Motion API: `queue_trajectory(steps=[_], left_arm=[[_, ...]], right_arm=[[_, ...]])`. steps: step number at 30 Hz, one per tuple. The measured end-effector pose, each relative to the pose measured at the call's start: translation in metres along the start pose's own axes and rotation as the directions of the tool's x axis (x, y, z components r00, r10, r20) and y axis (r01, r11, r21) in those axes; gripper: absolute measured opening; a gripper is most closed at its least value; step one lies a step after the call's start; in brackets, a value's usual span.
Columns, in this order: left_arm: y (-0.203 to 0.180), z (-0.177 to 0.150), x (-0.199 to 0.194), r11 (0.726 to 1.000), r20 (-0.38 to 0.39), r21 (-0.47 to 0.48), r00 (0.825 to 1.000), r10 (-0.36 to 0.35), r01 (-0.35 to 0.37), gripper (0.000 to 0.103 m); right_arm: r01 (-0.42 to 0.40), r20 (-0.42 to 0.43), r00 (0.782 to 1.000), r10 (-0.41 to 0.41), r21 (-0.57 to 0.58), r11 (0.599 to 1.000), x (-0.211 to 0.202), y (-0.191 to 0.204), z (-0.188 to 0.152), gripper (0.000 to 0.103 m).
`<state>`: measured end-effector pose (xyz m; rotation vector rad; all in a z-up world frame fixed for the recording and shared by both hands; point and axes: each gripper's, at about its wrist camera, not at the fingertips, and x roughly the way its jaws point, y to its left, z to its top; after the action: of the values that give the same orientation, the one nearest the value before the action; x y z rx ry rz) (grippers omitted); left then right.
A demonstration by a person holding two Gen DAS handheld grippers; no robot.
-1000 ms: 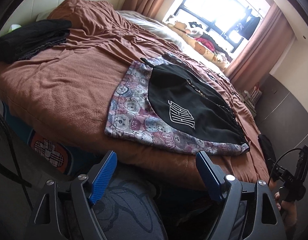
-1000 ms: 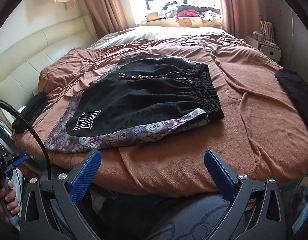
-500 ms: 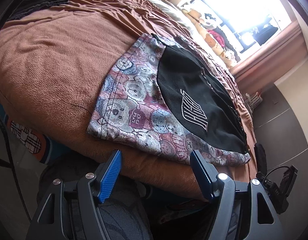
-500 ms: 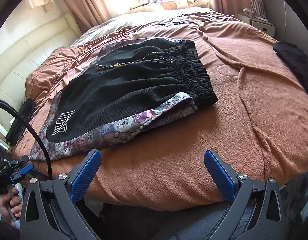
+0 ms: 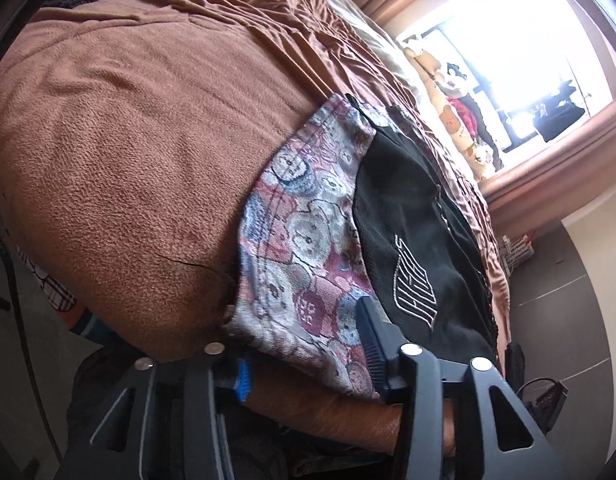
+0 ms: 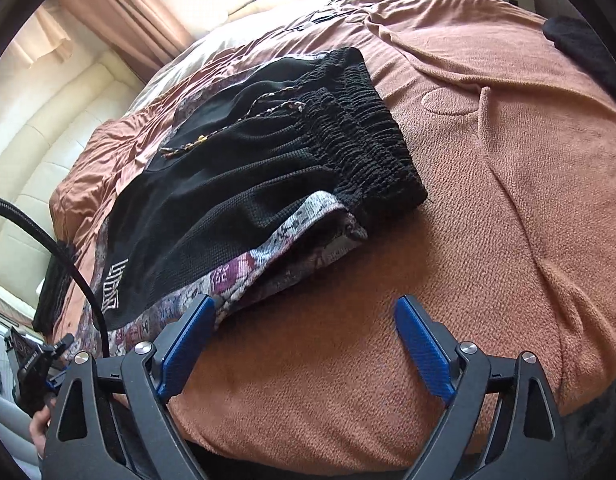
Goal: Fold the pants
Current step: 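Lower both tools toward the waistband and hem of the black shorts, then grasp the shorts hem with the left tool while the right tool grasps the waistband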
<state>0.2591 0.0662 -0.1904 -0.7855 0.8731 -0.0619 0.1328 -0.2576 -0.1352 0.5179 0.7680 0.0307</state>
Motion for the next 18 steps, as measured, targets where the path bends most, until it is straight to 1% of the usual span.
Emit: queue_trajectory(steps=[1, 2, 3, 4, 6, 7, 8, 9, 10, 11, 12, 14, 18], left_arm=[[0.002, 0.001, 0.0, 1.0, 0.005, -0.004, 1.0, 0.015, -0.015, 0.026], [0.004, 0.002, -0.001, 1.0, 0.009, -0.01, 1.0, 0.026, -0.026, 0.015], [0.006, 0.003, -0.002, 0.999, 0.013, -0.016, 0.999, 0.03, -0.03, 0.009], [0.007, 0.004, -0.003, 0.999, 0.019, -0.02, 0.999, 0.026, -0.026, 0.007], [0.007, 0.006, -0.006, 1.0, 0.035, -0.015, 0.999, 0.024, -0.024, 0.006], [0.005, 0.006, -0.008, 1.0, 0.042, -0.007, 0.999, 0.024, -0.024, 0.006], [0.003, 0.007, -0.01, 1.0, 0.049, 0.001, 0.999, 0.023, -0.023, 0.006], [0.001, 0.008, -0.012, 1.0, 0.057, 0.009, 0.998, 0.019, -0.02, 0.006], [-0.002, 0.01, -0.015, 1.0, 0.064, 0.017, 0.998, 0.016, -0.017, 0.006], [-0.004, 0.011, -0.017, 1.0, 0.073, 0.023, 0.997, 0.01, -0.011, 0.005], [-0.006, 0.013, -0.02, 1.0, 0.083, 0.028, 0.997, 0.003, -0.005, 0.005], [-0.011, 0.018, -0.025, 0.999, 0.099, 0.037, 0.995, -0.009, 0.006, 0.005], [-0.026, 0.03, -0.032, 0.997, 0.123, 0.079, 0.992, -0.031, 0.021, 0.005]], right_arm=[[-0.014, 0.004, 1.0, 0.014, 0.012, 1.0, 0.002, -0.002, 0.003, 0.089], [-0.026, 0.006, 1.0, 0.026, 0.025, 0.999, 0.004, -0.004, 0.006, 0.083], [-0.034, 0.007, 0.999, 0.034, 0.036, 0.999, 0.008, -0.006, 0.008, 0.08], [-0.045, 0.006, 0.999, 0.045, 0.048, 0.998, 0.011, -0.009, 0.01, 0.077], [-0.062, 0.013, 0.998, 0.061, 0.066, 0.996, 0.017, -0.011, 0.012, 0.071], [-0.07, 0.018, 0.997, 0.069, 0.069, 0.995, 0.019, -0.011, 0.012, 0.066], [-0.081, 0.021, 0.997, 0.08, 0.071, 0.994, 0.022, -0.012, 0.013, 0.057], [-0.094, 0.015, 0.996, 0.093, 0.077, 0.993, 0.026, -0.012, 0.014, 0.052], [-0.1, 0.007, 0.995, 0.1, 0.085, 0.991, 0.03, -0.013, 0.015, 0.044], [-0.096, 0.004, 0.995, 0.096, 0.091, 0.991, 0.032, -0.013, 0.015, 0.034], [-0.089, 0.004, 0.996, 0.089, 0.092, 0.992, 0.035, -0.013, 0.016, 0.028], [-0.093, 0.014, 0.996, 0.092, 0.101, 0.991, 0.035, -0.013, 0.017, 0.013], [-0.119, 0.06, 0.992, 0.113, 0.115, 0.986, 0.025, -0.011, 0.022, 0.007]])
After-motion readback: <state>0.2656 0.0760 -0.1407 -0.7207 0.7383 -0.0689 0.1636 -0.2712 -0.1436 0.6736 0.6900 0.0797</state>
